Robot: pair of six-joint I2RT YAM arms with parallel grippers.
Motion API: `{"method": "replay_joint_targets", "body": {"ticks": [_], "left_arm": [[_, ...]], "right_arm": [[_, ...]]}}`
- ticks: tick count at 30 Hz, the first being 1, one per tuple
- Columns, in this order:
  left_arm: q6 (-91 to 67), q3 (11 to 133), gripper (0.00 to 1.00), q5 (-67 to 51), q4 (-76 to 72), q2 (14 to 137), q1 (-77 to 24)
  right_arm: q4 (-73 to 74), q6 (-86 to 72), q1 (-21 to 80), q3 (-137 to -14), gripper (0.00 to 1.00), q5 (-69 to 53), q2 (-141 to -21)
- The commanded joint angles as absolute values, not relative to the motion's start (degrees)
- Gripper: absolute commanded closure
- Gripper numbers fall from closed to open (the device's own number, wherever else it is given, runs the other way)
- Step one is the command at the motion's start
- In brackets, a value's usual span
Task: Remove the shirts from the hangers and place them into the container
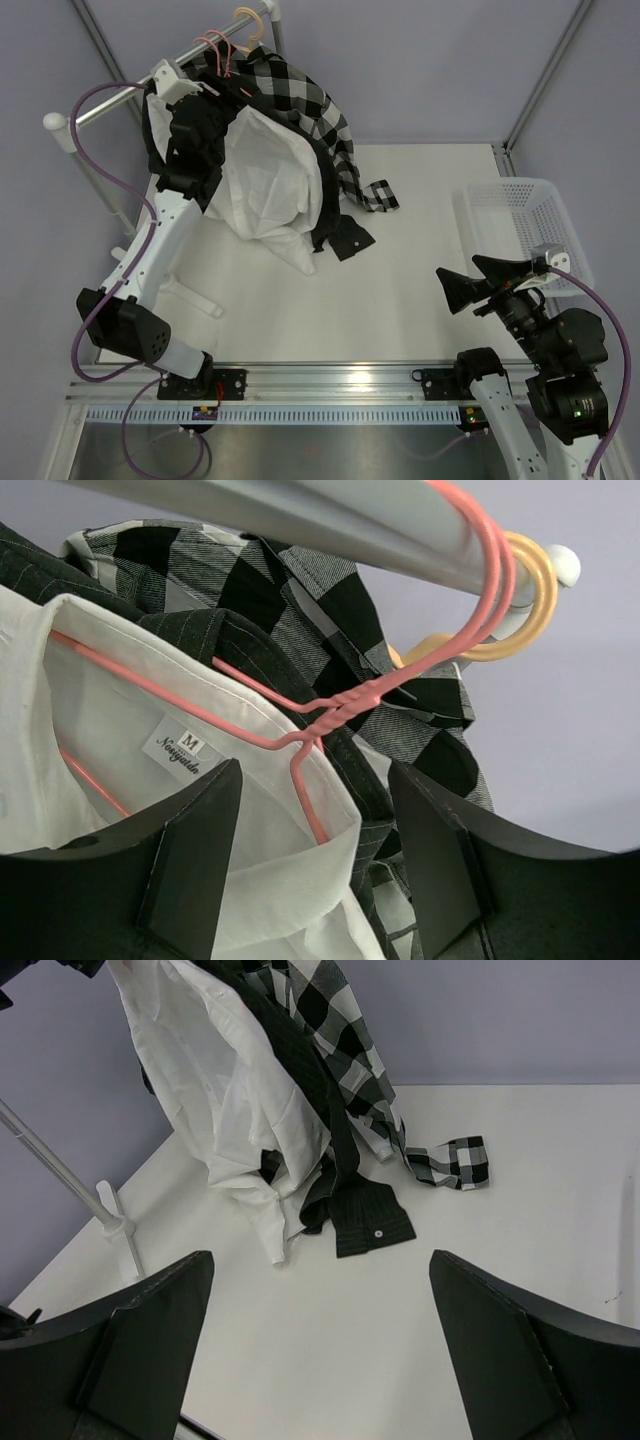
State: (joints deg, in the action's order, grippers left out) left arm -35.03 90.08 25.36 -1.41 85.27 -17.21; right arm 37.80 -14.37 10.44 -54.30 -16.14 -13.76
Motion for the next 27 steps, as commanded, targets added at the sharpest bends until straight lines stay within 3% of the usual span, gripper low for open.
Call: {"method": "replay_joint_targets", "body": {"ticks": [1,9,27], "left_arm": [[-36.03,92.99,0.36,25.58,-5.27,86.31,-16.44],[-37.26,95.71,0.45,23.82,-4.75,88.59,-15.91],[-40.69,94.92,0.81,21.88,-4.22,87.46,-14.59]], "right_arm": [[37.44,-14.24,10.63,-54.05,0.00,-16.87,-12.92],[37.62,-14.06,10.63,-53.44,0.01,-16.61,-12.30],[37.53,-13.97,10.72,-53.00,0.01,-15.91,-11.60]]}}
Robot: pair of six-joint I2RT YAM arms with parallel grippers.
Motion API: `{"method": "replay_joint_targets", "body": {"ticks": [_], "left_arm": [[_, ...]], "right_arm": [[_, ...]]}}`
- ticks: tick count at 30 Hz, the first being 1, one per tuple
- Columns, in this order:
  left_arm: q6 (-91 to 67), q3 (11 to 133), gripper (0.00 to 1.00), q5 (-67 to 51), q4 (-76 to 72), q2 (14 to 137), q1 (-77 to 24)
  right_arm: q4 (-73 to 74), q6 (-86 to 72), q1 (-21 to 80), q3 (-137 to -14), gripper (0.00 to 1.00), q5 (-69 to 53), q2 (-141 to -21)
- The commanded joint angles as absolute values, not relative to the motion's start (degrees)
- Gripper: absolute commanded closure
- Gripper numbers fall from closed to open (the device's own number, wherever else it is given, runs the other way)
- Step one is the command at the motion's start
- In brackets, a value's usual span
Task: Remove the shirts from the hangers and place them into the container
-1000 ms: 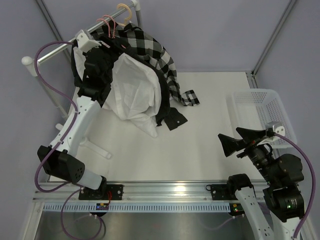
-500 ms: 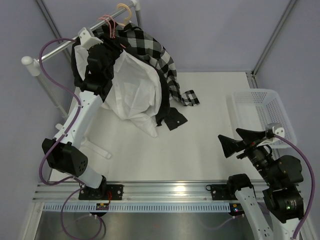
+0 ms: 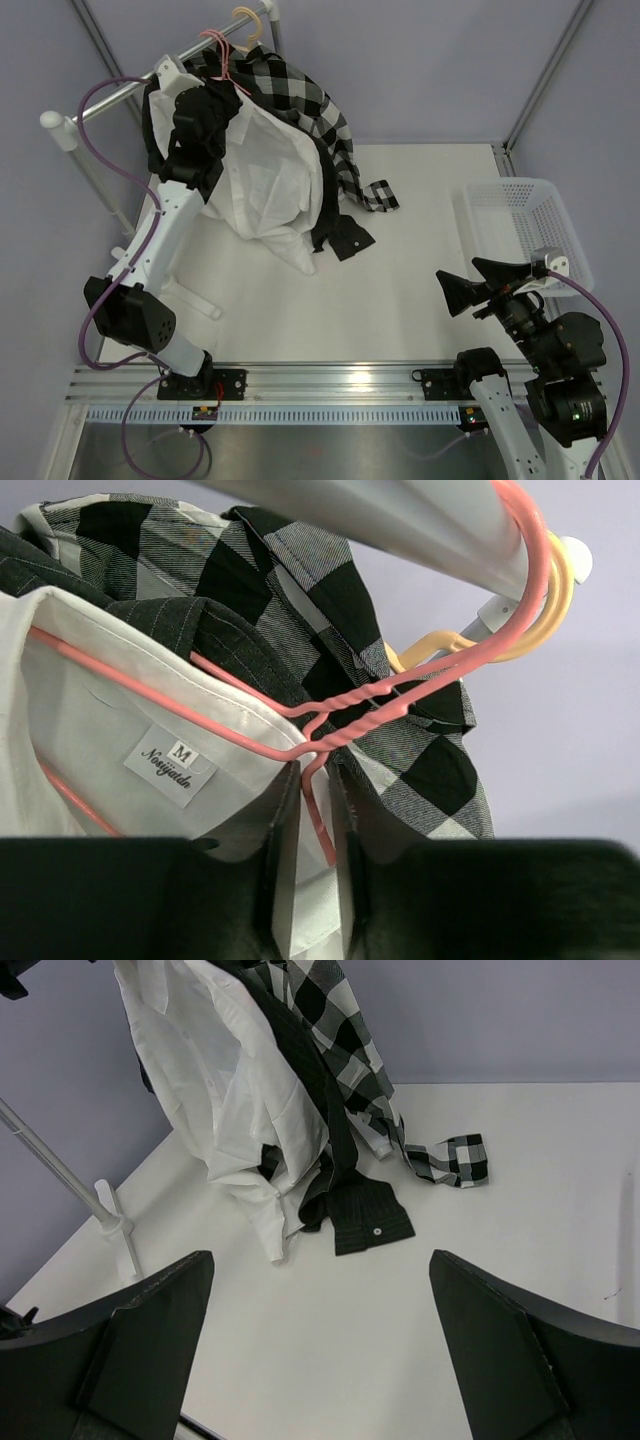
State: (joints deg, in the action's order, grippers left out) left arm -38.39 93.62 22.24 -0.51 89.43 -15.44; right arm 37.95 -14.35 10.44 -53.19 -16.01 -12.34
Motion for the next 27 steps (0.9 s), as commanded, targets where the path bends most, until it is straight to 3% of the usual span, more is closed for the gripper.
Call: {"method": "replay_joint_targets", "body": {"ticks": [1,16,20,27], "left_arm": [[-40.78,94.57,0.82,21.88,-4.48,86.93,-14.50],[-41.13,90.97,0.83,19.60,-2.46,78.14,-14.33],[-41.40,90.70,0.93,17.06,-1.50,75.60,-14.33],[-41.84,90.27,1.00,13.01,2.46,70.50,-14.33]], "right_arm": [[37.53,-13.97,10.72,-53.00,0.01,-15.91,-11.60],[37.44,-13.98,10.72,-52.56,0.00,-15.56,-10.37],[37.44,-14.06,10.72,-52.47,0.01,-15.38,-10.02],[37.44,-14.06,10.72,-52.38,0.00,-15.47,-9.84]]}}
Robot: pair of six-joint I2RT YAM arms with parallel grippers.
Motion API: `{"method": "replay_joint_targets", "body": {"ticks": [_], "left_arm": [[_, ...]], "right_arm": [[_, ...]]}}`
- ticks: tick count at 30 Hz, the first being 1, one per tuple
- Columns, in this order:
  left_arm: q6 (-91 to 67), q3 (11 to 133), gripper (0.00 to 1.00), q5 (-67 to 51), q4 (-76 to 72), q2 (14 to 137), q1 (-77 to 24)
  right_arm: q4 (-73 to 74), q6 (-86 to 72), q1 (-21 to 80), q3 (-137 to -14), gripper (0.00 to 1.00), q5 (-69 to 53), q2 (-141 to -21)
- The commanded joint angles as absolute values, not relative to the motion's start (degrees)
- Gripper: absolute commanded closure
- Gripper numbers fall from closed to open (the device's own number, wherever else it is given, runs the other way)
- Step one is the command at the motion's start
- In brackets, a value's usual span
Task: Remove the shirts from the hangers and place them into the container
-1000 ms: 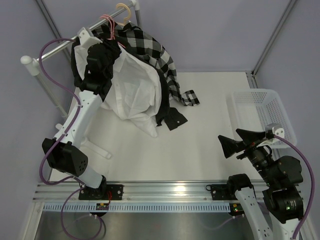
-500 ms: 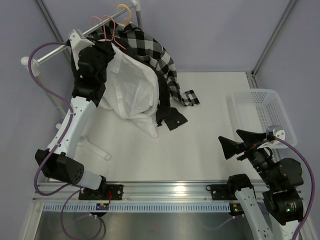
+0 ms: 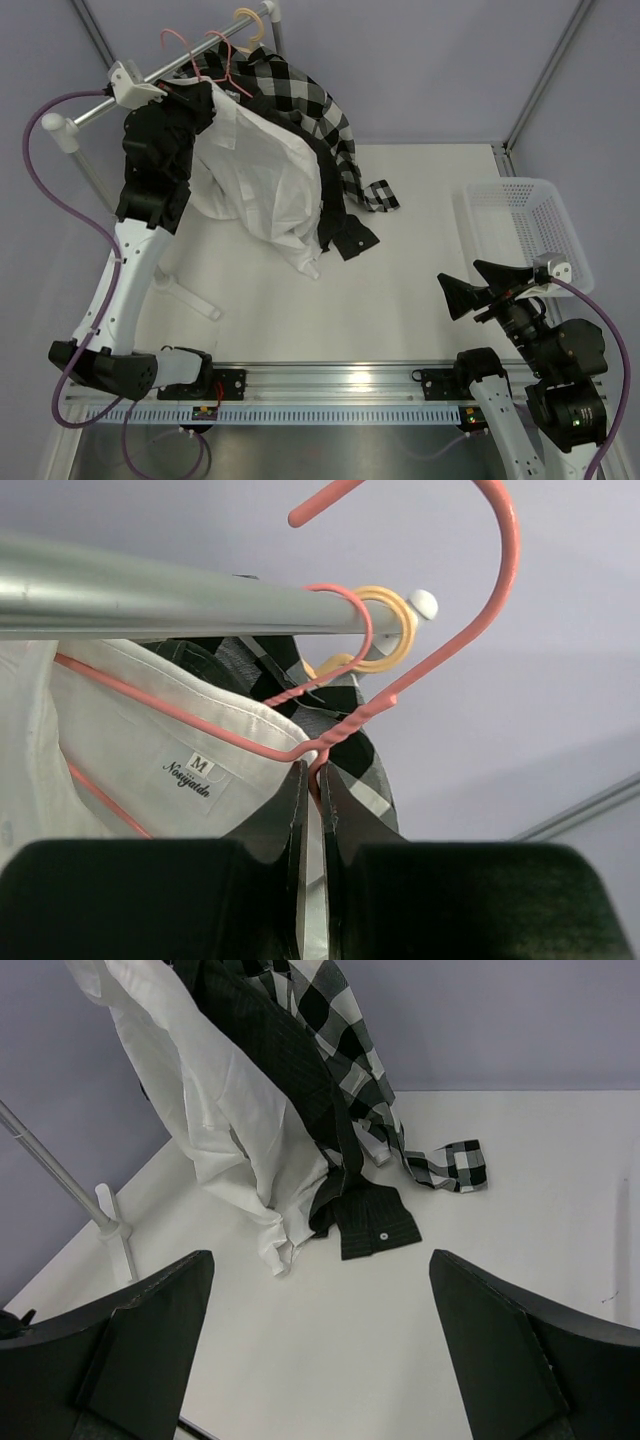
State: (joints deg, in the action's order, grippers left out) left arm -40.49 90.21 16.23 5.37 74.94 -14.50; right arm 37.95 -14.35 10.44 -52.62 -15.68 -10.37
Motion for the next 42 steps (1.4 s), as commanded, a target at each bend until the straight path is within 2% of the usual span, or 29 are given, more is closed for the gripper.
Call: {"method": "replay_joint_targets", "body": {"ticks": [1,9,16,25,32,37,42], "left_arm": [[-41.84,90.26,1.00,12.83,2.55,70.05,-14.33],[-41.84,90.44,1.00,9.85,6.40,67.06,-14.41],[-41.84,85.00,1.00,8.01,12.91,61.09,-14.33],[-41.66,77.00,1.00,-8.16,20.21,52.30,-14.41],[-41.22,80.06,1.00,-18.09,21.45,49.31,-14.41],[-40.52,80.77,1.00,-21.88,21.36,48.25,-14.41],[-40.43,75.95,1.00,-24.69,21.18,48.60,-14.59]], "right_arm": [[37.44,-14.06,10.72,-52.38,0.00,-15.56,-9.84],[37.70,-14.15,10.72,-52.56,0.01,-15.56,-9.93],[37.79,-13.97,10.64,-52.47,0.00,-15.12,-9.84],[37.97,-13.89,10.64,-53.35,0.00,-16.52,-11.25],[38.23,-13.27,10.72,-55.02,0.01,-20.56,-13.71],[38.50,-12.04,10.72,-59.41,0.00,-25.57,-18.80],[36.21,-13.79,10.72,-64.06,0.01,-31.20,-28.46]]}}
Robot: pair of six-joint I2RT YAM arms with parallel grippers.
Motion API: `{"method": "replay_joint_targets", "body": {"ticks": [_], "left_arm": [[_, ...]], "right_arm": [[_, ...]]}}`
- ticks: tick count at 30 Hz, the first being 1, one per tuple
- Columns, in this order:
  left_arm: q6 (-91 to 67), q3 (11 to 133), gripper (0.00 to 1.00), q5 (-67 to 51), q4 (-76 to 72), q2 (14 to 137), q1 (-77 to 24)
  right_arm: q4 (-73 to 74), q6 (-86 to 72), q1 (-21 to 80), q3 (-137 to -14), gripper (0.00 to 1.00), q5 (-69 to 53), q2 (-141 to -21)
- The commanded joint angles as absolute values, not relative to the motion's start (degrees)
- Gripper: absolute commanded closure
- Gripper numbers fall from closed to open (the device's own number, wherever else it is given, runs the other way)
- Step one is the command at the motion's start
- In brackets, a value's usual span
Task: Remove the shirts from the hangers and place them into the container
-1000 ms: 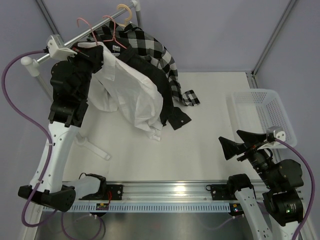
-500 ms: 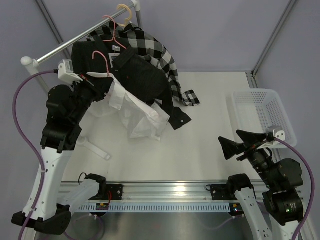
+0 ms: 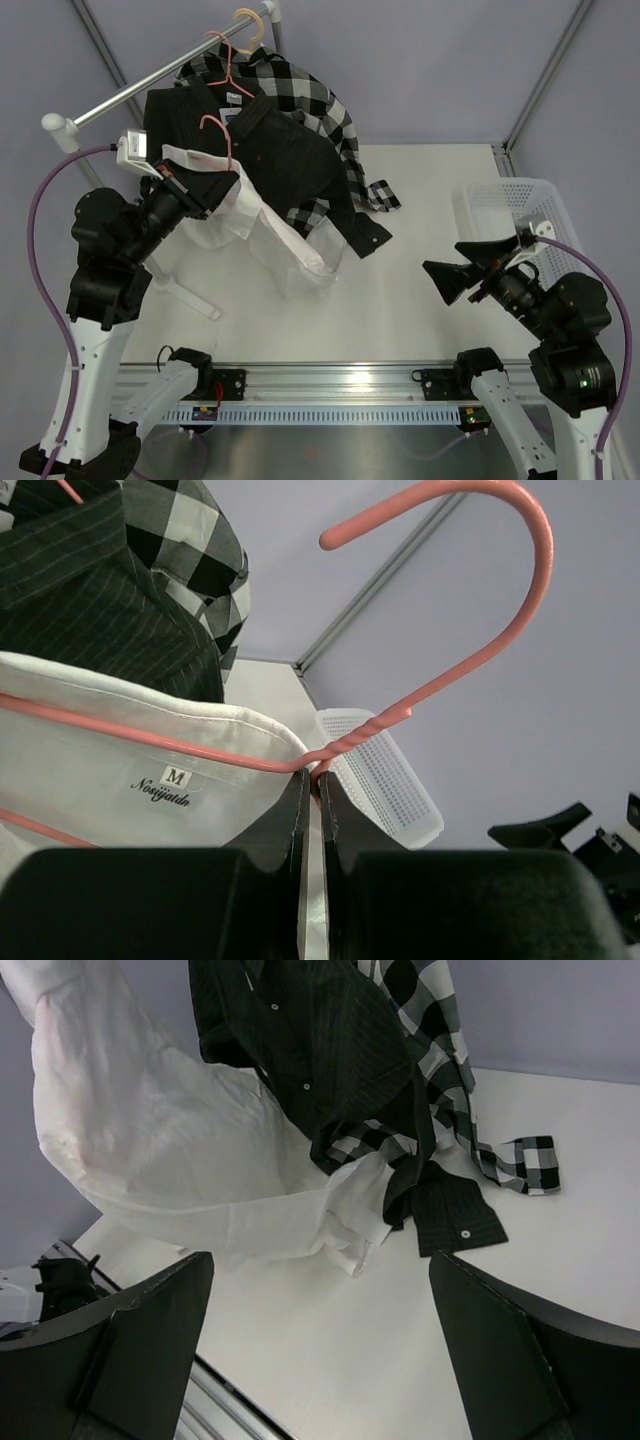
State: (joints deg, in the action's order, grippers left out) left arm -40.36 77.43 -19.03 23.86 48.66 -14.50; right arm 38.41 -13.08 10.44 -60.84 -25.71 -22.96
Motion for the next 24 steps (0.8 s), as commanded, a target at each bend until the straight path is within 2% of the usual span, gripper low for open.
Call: {"method": "replay_joint_targets", "body": {"ticks": [1,5,8,12,16,20,24], "left_arm": [[-40.43,75.15,1.00,-24.70,21.09,48.86,-14.76],[-40.43,71.38,1.00,-23.65,19.17,49.74,-16.69],[-41.13,68.39,1.00,-21.54,16.54,50.89,-18.10],[-41.75,66.01,1.00,-20.30,14.07,53.43,-19.16],[-40.96,64.87,1.00,-18.99,13.10,54.84,-19.69],[-40.43,63.55,1.00,-18.55,12.57,54.58,-19.78],[-39.90,62.58,1.00,-17.32,12.48,53.62,-19.78]], "right_arm": [[36.12,-14.76,10.72,-66.42,0.01,-31.64,-30.56],[34.90,-14.94,11.33,-71.19,0.00,-34.98,-39.45],[32.35,-13.10,17.82,-73.82,0.00,-29.04,-46.29],[32.52,-9.32,35.89,-79.61,0.01,-16.02,-56.32],[31.47,-7.21,45.49,-84.10,0.01,-8.72,-65.55],[31.03,-6.59,49.65,-88.15,0.01,-7.82,-75.03],[31.64,-6.33,51.76,-92.19,0.10,-7.03,-80.68]]}}
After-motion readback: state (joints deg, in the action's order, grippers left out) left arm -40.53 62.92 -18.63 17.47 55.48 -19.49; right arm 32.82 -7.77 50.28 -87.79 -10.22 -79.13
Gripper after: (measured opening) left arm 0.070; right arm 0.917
